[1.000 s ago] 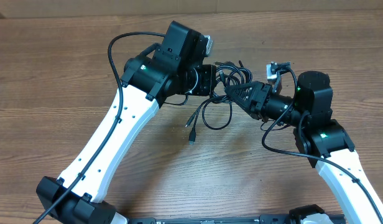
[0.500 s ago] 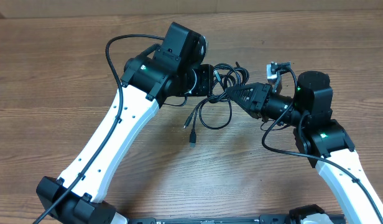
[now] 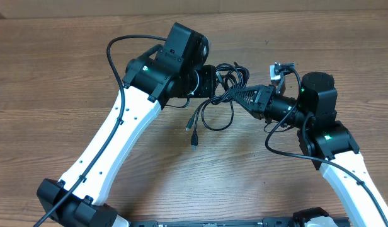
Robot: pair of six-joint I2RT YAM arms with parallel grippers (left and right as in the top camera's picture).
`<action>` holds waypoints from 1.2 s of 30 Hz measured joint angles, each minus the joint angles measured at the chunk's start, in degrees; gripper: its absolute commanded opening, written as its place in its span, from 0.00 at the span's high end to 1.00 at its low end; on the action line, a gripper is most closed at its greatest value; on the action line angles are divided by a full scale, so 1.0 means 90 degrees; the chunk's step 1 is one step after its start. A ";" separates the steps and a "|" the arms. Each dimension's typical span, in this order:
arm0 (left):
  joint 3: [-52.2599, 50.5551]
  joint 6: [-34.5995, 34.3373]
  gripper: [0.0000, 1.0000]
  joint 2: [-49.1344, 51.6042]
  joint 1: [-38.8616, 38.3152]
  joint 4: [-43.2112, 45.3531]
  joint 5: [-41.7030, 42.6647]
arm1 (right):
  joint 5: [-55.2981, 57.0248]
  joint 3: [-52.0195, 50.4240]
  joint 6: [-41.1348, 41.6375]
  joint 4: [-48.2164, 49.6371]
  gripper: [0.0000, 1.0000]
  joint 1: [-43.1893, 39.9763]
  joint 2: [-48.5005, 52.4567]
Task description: Untangle cables
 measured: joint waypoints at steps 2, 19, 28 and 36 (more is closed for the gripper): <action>0.0000 -0.0002 0.96 0.0000 0.0000 -0.0002 -0.0010 | -0.0002 0.0000 -0.0002 0.0005 0.96 0.0000 0.0000; 0.0000 -0.0073 0.96 0.0000 0.0075 -0.0136 -0.0032 | 0.0136 0.0000 -0.0408 -0.0270 0.96 0.0022 0.0000; 0.0000 -0.0063 0.96 0.0000 0.0170 -0.0216 0.0005 | 0.0563 0.0010 -0.0782 -0.0651 0.96 0.0049 0.0000; 0.0000 -0.0046 0.96 0.0000 0.0423 -0.0284 -0.0287 | 0.0906 0.0010 -0.1047 -0.0695 0.96 0.0034 0.0000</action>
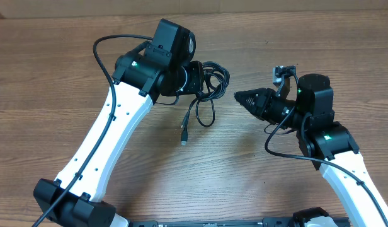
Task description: Untangle cables
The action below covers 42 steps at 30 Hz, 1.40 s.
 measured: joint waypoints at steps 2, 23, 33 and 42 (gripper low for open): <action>0.0000 0.0002 0.96 0.0000 -0.0005 0.0000 0.0002 | 0.0017 0.0000 -0.0015 -0.0002 0.93 0.0000 0.0000; 0.0000 -0.0527 0.96 -0.0002 0.0571 -0.0034 0.1399 | -0.0466 0.0000 0.1231 0.0423 0.61 0.0000 0.0000; -0.0005 -0.1501 0.96 0.0000 0.1083 -0.0566 0.2149 | -0.1299 0.0005 0.1819 0.0930 0.67 0.0002 0.0000; -0.0005 -0.1950 0.96 -0.0002 0.1081 -0.0546 0.2732 | -0.1411 0.0005 0.2181 0.1022 0.67 0.0046 0.0000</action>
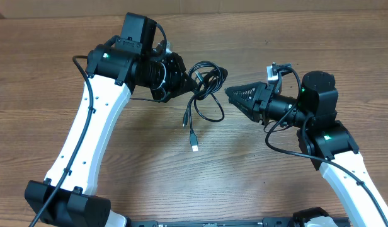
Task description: Untangle cables
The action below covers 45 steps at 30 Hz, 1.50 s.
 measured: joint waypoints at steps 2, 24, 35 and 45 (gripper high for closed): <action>0.0000 -0.0058 0.96 0.0002 0.0000 0.0000 0.0092 | -0.0002 0.0000 0.0010 0.0000 0.67 0.0010 0.0000; 0.0000 0.2305 0.96 0.0002 0.0000 -0.0372 0.0352 | 0.0012 0.0000 -0.0265 -0.0012 0.56 0.0012 0.0000; 0.0000 0.5090 0.96 0.0000 0.0000 0.0537 0.0347 | 0.0024 0.0000 -0.1333 -0.0017 0.36 0.0010 0.0000; 0.0000 0.6742 0.96 0.0002 -0.0002 0.1042 -0.0850 | 0.0019 0.0000 -0.2698 -0.0143 0.21 0.0010 0.0000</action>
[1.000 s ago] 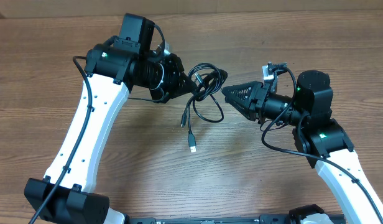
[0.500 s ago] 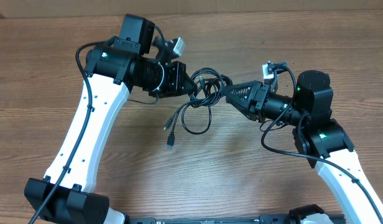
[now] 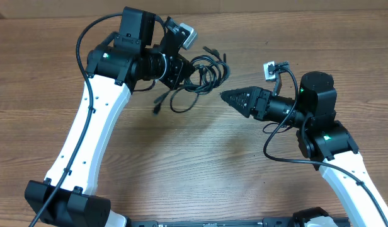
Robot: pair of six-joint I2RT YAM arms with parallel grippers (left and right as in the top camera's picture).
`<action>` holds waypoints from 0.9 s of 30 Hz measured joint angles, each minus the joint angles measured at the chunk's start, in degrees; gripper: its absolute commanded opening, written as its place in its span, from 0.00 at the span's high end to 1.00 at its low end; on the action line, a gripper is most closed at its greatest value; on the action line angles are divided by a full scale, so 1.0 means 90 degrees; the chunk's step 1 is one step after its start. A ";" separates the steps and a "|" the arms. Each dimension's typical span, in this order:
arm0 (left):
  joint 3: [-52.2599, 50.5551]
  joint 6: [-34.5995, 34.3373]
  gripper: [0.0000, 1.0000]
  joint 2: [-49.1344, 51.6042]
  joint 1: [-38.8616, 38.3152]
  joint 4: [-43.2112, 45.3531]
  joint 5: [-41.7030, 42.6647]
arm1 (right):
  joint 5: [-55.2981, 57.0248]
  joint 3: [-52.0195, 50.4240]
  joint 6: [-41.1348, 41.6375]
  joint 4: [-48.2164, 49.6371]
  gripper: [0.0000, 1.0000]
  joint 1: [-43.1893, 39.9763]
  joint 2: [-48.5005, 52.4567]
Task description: Untangle cables
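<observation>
A tangled bundle of black cables (image 3: 205,70) hangs from my left gripper (image 3: 185,70), which is shut on its left side, over the far middle of the wooden table (image 3: 200,170). Loops spread to the right of the fingers, and one loose tail with a plug end (image 3: 157,109) droops to the lower left. My right gripper (image 3: 224,96) points left toward the bundle. Its jaws are together with nothing in them, a short gap below and right of the loops.
The left arm's white links (image 3: 87,139) run from the near left corner, and the right arm (image 3: 326,139) comes from the near right. A cardboard-coloured edge (image 3: 244,5) borders the far side of the table.
My left gripper has turned and sits slightly farther back with the bundle. The long tail with the plug, which lay toward the near side, now droops at the lower left. The right gripper shifted slightly nearer.
Both grippers met at the bundle in the middle of the table. Then the right gripper stood apart, empty, while the left held the bundle farther left. The left gripper then stood farther left with the tail trailing, and now holds the bundle turned and farther back.
</observation>
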 measured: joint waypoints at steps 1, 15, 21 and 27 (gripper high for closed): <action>0.0000 0.0160 0.96 0.0000 0.0000 0.0000 -0.0073 | 0.0002 0.0000 -0.0129 0.0000 0.20 0.0000 0.0000; 0.0000 0.1870 0.96 0.0000 -0.0002 0.0165 -0.0333 | 0.0002 0.0000 -0.1112 -0.0027 0.10 0.0002 0.0136; 0.0000 0.2346 0.96 0.0000 -0.0002 0.0170 -0.0335 | 0.0002 0.0000 -0.1285 -0.0049 0.09 0.0002 0.0478; 0.0000 0.2526 0.96 0.0000 -0.0002 0.0170 -0.0338 | 0.0000 0.0000 -0.1365 -0.0044 0.09 0.0000 0.0602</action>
